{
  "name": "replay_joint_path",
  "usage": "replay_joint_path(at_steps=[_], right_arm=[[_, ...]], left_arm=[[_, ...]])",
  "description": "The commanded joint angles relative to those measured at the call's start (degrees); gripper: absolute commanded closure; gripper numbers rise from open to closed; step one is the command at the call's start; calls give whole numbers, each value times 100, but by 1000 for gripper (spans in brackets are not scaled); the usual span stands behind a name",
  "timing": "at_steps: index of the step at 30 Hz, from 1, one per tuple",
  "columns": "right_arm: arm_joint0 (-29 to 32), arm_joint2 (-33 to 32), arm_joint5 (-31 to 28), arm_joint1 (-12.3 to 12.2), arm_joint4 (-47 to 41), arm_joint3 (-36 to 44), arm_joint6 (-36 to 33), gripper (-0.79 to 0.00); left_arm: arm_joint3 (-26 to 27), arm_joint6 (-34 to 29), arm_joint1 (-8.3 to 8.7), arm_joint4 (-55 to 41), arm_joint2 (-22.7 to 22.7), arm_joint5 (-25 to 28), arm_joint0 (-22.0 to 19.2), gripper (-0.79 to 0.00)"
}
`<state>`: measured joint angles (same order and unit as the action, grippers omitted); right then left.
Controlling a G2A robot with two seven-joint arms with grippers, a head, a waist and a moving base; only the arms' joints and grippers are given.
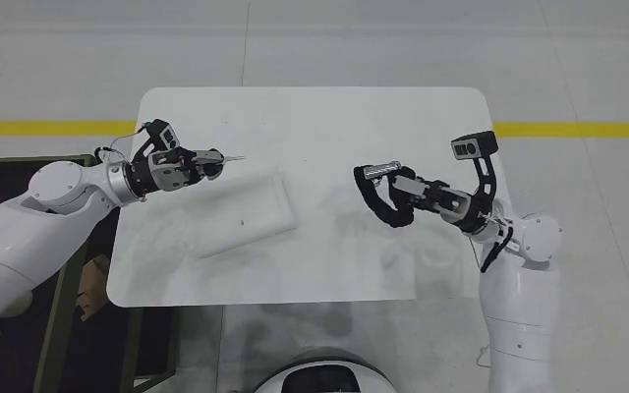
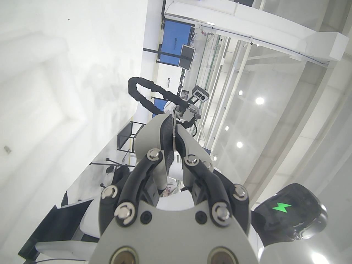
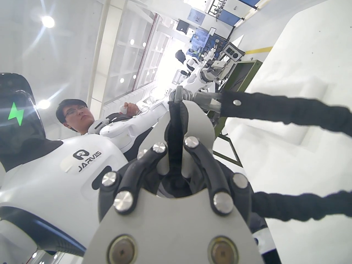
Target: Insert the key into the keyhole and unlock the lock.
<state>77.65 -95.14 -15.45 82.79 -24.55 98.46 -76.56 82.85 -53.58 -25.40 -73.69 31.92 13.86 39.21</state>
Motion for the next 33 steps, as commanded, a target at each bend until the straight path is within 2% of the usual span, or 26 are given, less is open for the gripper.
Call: replay_joint_path(at_steps=[1, 5, 9, 10, 12, 20, 21, 23, 26, 33], right_arm=[[230, 223, -327, 3, -114, -39, 238, 0], [277, 696, -693, 15, -111, -392, 508, 0], [217, 925, -1019, -13, 305, -669, 673, 0], [185, 951, -1156, -26, 448, -678, 664, 0], [185, 951, -1156, -26, 448, -678, 664, 0], [185, 951, -1156, -26, 448, -678, 664, 0], [318, 890, -1270, -53, 948, -563, 781, 0], [490, 934, -1313, -69, 1537, -330, 1208, 0], [543, 1007, -1175, -79, 1661, -188, 1655, 0], [446, 1158, -1209, -134, 1713, -245, 1942, 0]], left_arm=[[292, 15, -25, -260, 117, 320, 204, 0], [793, -100, -134, -284, 281, 1097, 513, 0], [1071, -199, -271, -59, 377, 1463, 720, 0], [1093, -172, -304, 20, 398, 1493, 762, 0], [984, 290, -354, -36, 477, 1464, 843, 0], [984, 290, -354, -36, 477, 1464, 843, 0], [1027, 290, -354, 13, 480, 1476, 864, 0], [1182, 364, -332, 835, 626, 1616, 891, 0], [1530, 838, -297, 2414, 871, 1791, 920, 0], [1860, 1232, -317, 3004, 1189, 1558, 1304, 0]])
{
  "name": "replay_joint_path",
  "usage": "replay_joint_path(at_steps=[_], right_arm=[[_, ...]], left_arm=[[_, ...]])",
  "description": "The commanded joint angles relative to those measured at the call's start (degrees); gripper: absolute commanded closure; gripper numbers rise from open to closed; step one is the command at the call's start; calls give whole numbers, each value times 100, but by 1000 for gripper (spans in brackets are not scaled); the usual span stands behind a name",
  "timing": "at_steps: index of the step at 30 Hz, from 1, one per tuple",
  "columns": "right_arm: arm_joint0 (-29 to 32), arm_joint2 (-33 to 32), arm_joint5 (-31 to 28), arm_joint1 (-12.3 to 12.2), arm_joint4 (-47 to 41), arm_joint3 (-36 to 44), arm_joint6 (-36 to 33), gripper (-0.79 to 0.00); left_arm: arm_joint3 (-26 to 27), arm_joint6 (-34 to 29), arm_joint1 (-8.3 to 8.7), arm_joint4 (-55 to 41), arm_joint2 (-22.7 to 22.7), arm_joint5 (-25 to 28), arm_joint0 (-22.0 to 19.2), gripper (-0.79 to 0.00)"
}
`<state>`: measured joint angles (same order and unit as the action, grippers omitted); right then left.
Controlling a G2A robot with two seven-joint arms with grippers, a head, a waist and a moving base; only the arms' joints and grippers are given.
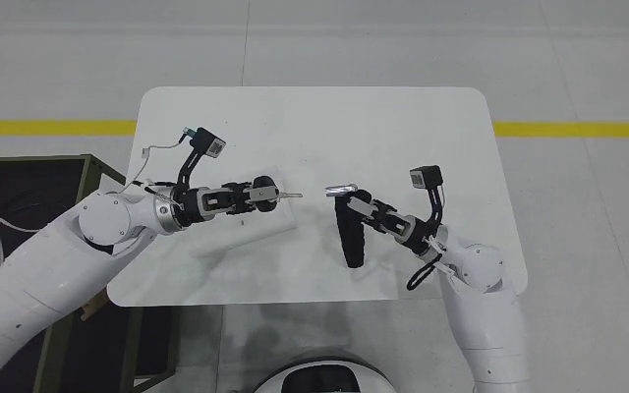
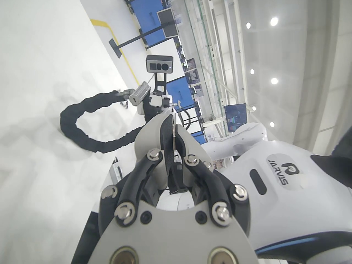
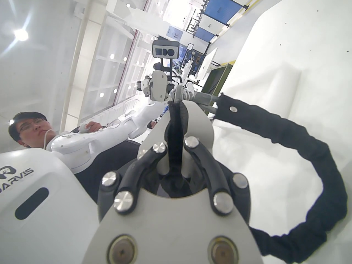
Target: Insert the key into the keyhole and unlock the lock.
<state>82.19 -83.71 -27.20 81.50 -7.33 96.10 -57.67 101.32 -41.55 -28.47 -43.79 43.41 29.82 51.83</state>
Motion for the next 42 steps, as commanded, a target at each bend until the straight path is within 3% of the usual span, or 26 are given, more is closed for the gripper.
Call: replay_joint_path(at_steps=[1, 8, 17, 21, 25, 31, 42], right_arm=[[-14, 36, -63, -10, -6, -17, 113, 0], [13, 265, -320, -14, -320, -33, 674, 0], [48, 353, -407, -17, -541, 4, 712, 0], [236, 412, -401, -38, -555, 236, 884, 0], [244, 489, -482, -60, -570, 252, 933, 0], [278, 581, -507, -104, -612, 298, 870, 0], [292, 714, -552, -188, -530, 357, 765, 0]], left_arm=[[18, 56, -21, 33, 80, -70, 80, 0], [45, 340, -145, 77, 292, -299, 311, 0], [43, 326, -185, 63, 377, -276, 324, 0], [154, 470, -239, -391, 381, -473, 598, 0], [21, 126, -333, -1073, 441, -606, 704, 0], [-62, -267, -452, -909, 562, -755, 700, 0], [-113, -445, -653, -692, 768, -953, 817, 0]])
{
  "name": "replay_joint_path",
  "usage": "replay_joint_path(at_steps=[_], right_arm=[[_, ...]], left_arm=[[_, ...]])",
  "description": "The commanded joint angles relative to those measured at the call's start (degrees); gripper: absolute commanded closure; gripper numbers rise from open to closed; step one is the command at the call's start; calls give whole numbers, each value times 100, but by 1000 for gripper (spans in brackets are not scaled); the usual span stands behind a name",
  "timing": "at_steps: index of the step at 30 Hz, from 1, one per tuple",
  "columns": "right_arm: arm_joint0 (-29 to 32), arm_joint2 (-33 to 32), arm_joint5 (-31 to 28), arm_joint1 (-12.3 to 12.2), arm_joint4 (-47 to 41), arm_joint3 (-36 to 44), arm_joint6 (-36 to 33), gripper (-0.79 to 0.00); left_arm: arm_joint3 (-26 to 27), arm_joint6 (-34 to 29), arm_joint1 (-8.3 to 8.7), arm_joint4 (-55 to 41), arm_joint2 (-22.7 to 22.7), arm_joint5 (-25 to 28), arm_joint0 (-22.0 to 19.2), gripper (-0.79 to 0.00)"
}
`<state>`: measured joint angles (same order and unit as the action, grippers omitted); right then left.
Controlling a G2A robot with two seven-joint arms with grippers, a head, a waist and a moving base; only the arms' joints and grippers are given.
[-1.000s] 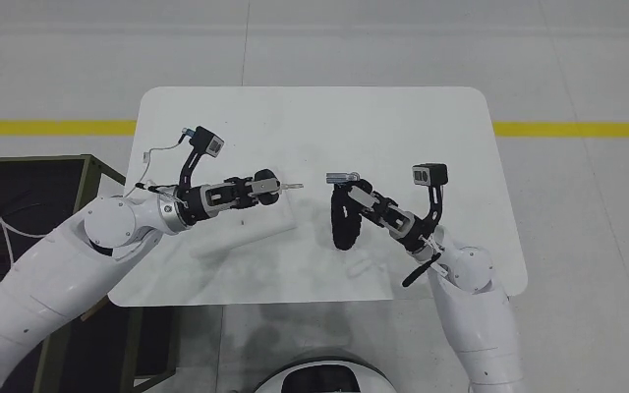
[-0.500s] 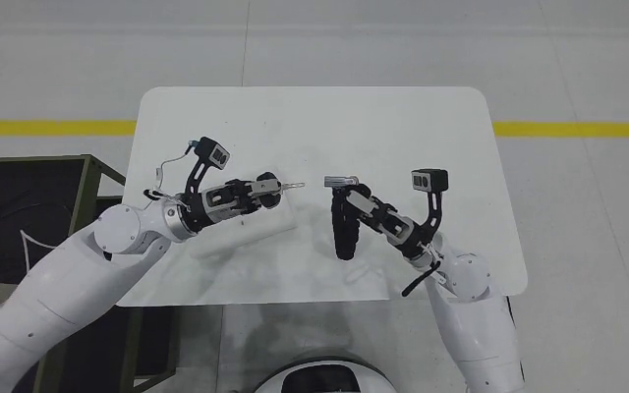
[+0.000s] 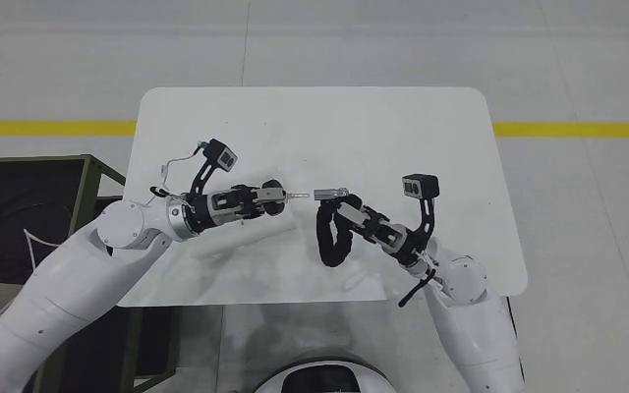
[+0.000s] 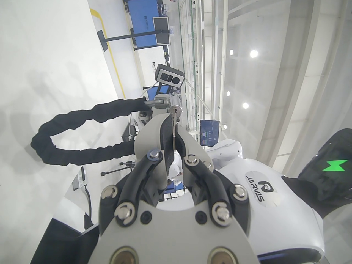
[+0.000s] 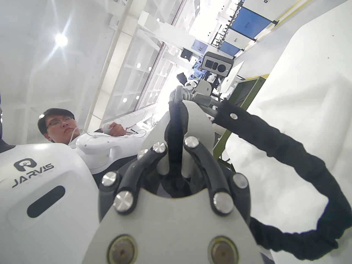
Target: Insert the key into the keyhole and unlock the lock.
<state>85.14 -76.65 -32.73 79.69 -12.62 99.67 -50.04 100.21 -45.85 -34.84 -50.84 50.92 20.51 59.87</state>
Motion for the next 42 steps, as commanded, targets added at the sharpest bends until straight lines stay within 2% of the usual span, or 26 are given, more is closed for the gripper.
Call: replay_joint_path(at_steps=[1, 42], right_arm=[[-6, 18, -4, -13, 6, 4, 0, 0], [-152, 286, 71, -280, -5, -4, -7, 0]], left_arm=[[0, -36, -33, 33, 36, -43, 24, 0], [94, -525, -600, 644, 803, -510, 458, 0]])
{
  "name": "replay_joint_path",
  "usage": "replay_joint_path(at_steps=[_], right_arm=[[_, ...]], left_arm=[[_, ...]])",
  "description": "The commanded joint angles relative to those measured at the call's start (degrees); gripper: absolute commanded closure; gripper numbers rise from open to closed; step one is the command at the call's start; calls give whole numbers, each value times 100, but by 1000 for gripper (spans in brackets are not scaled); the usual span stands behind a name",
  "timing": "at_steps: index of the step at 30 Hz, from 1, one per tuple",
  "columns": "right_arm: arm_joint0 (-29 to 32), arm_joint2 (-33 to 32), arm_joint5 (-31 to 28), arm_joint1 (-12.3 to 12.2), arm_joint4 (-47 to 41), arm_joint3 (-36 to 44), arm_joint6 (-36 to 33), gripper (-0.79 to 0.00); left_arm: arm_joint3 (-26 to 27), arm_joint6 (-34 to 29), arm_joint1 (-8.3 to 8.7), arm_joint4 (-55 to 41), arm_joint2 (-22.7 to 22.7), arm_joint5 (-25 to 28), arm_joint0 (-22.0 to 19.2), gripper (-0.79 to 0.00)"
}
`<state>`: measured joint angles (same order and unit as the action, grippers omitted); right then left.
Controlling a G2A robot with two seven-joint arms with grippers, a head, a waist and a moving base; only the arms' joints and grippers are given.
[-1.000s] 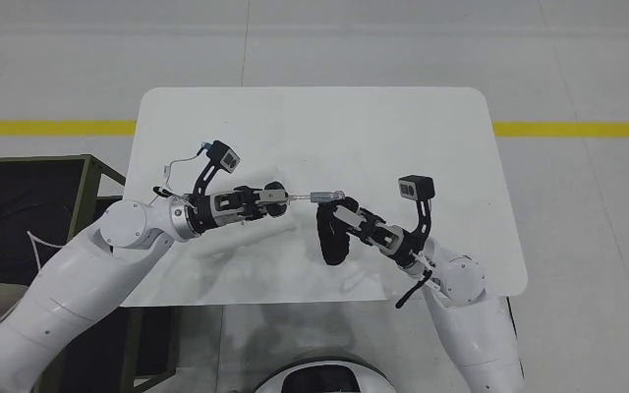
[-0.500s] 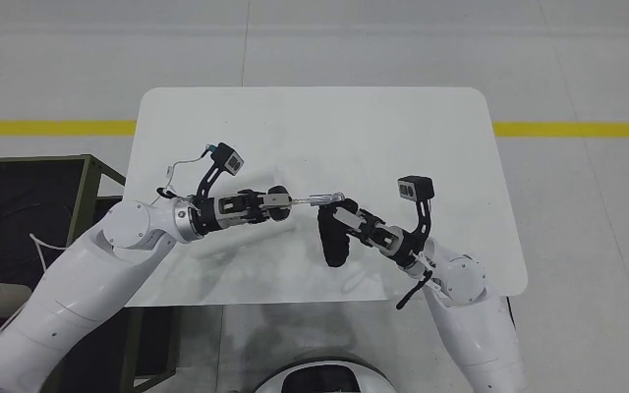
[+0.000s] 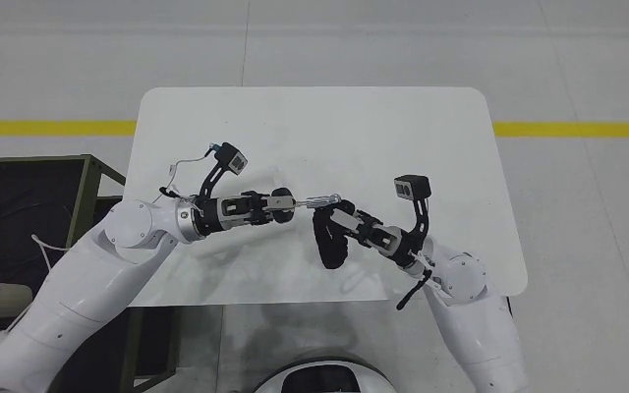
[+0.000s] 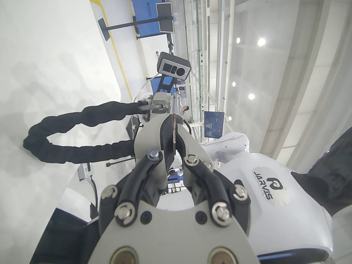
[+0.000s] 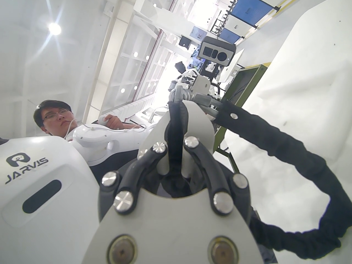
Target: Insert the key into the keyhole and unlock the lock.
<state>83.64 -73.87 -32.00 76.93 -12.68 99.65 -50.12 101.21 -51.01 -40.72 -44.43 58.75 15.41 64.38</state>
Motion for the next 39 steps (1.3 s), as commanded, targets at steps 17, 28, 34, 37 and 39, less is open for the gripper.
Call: replay_joint_path(at_steps=[17, 28, 34, 37, 39], right_arm=[[-82, -14, 38, -85, -440, -152, 138, 0], [-71, -24, 65, -141, -444, -146, 166, 0], [-31, 5, 99, -170, -285, -100, 211, 0], [-24, 6, 124, -187, -191, -79, 226, 0], [-21, 17, 147, -197, -142, -59, 222, 0]], left_arm=[[-202, -135, -211, -196, 406, 159, 274, -785], [-211, -260, -338, 183, 528, 341, 344, 0], [-164, -247, -399, 297, 591, 232, 378, 0], [-160, -287, -430, 334, 610, 187, 383, 0], [-147, -337, -451, 361, 614, 151, 376, 0]])
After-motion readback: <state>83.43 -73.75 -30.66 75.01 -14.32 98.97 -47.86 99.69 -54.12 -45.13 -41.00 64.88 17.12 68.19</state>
